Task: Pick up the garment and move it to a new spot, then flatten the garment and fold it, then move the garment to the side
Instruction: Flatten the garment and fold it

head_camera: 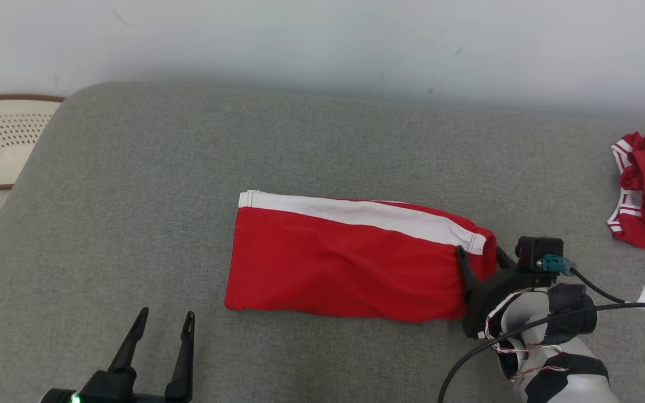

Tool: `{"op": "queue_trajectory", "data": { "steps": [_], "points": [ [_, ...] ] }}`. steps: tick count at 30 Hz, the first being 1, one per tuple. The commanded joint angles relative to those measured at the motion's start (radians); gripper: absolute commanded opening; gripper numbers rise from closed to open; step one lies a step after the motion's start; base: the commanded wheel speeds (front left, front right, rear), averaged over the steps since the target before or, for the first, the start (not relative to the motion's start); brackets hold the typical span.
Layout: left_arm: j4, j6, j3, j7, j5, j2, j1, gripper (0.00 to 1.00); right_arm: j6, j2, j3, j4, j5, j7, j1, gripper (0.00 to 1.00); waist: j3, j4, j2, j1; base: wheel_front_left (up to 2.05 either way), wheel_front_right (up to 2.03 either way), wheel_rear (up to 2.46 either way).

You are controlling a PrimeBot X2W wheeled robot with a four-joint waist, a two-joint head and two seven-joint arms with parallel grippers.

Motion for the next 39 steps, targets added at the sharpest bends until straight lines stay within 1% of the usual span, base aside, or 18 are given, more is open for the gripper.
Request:
{"op": "queue_trajectory", "data": {
  "steps": [1,6,12,13,14,15,18,22,26,32,33,35,39],
  "points": [
    [0.005,-0.001,0.005,-0.004,0.008,0.0,-0.009,1.0,0.0,0.009,0.003,0.031,0.011,0.005,-0.011,1.0,0.017,0.015,-0.0001,-0.0002,0.0,0.0,0.0],
    [0.011,-0.003,0.012,-0.004,0.01,-0.003,-0.01,1.0,0.0,0.032,0.035,0.115,0.064,0.016,-0.037,1.0,0.019,0.007,-0.0001,-0.0002,0.0,0.0,0.0],
    [0.019,-0.011,0.012,-0.004,0.016,-0.006,-0.026,1.0,0.0,0.048,0.09,0.161,0.137,0.018,-0.06,1.0,0.019,0.002,-0.0001,-0.0002,0.0,0.0,0.0],
    [0.02,-0.012,0.011,-0.004,0.016,-0.007,-0.029,1.0,0.0,0.048,0.097,0.169,0.147,0.017,-0.062,0.87,0.017,0.004,-0.0001,-0.0002,0.0,0.0,0.0],
    [0.021,-0.013,0.011,-0.004,0.015,-0.008,-0.03,1.0,0.0,0.049,0.105,0.174,0.158,0.014,-0.066,0.5,0.016,0.005,-0.0001,-0.0002,0.0,0.0,0.0],
    [0.022,-0.014,0.012,-0.004,0.015,-0.009,-0.029,1.0,0.0,0.05,0.114,0.177,0.169,0.01,-0.069,0.0,0.014,0.006,-0.0001,-0.0002,0.0,0.0,0.0],
    [0.026,-0.015,0.019,-0.004,0.014,-0.008,-0.017,1.0,0.0,0.04,0.139,0.184,0.197,-0.001,-0.068,0.0,0.005,0.006,-0.0001,-0.0002,0.0,0.0,0.0],
    [0.031,-0.012,0.033,-0.004,0.011,-0.004,0.003,1.0,0.0,-0.002,0.163,0.181,0.249,-0.008,-0.05,0.0,-0.012,-0.002,-0.0001,-0.0002,0.0,0.0,0.0],
    [0.022,-0.008,0.041,-0.004,0.013,-0.008,0.02,1.0,0.0,-0.065,0.188,0.154,0.315,-0.002,-0.02,0.0,-0.025,-0.017,-0.0001,-0.0002,0.0,0.0,0.0],
    [0.014,-0.008,0.049,-0.004,0.011,-0.012,0.04,1.0,0.0,-0.158,0.243,0.065,0.404,0.031,0.018,0.0,-0.033,-0.049,-0.0001,-0.0002,0.0,0.0,0.0],
    [0.014,-0.008,0.049,-0.004,0.011,-0.012,0.04,1.0,0.0,-0.158,0.243,0.065,0.404,0.031,0.018,0.0,-0.033,-0.049,-0.0001,-0.0002,0.0,0.0,0.0],
    [0.009,-0.005,0.045,-0.004,0.015,-0.018,0.049,1.0,0.0,-0.181,0.264,0.03,0.431,0.05,0.027,0.0,-0.035,-0.057,-0.0001,-0.0002,0.0,0.0,0.0],
    [0.001,-0.003,0.041,-0.004,0.02,-0.022,0.059,1.0,0.0,-0.196,0.309,-0.092,0.528,0.108,0.045,0.0,-0.038,-0.071,-0.0001,-0.0002,0.0,0.0,0.0]
  ]
}}
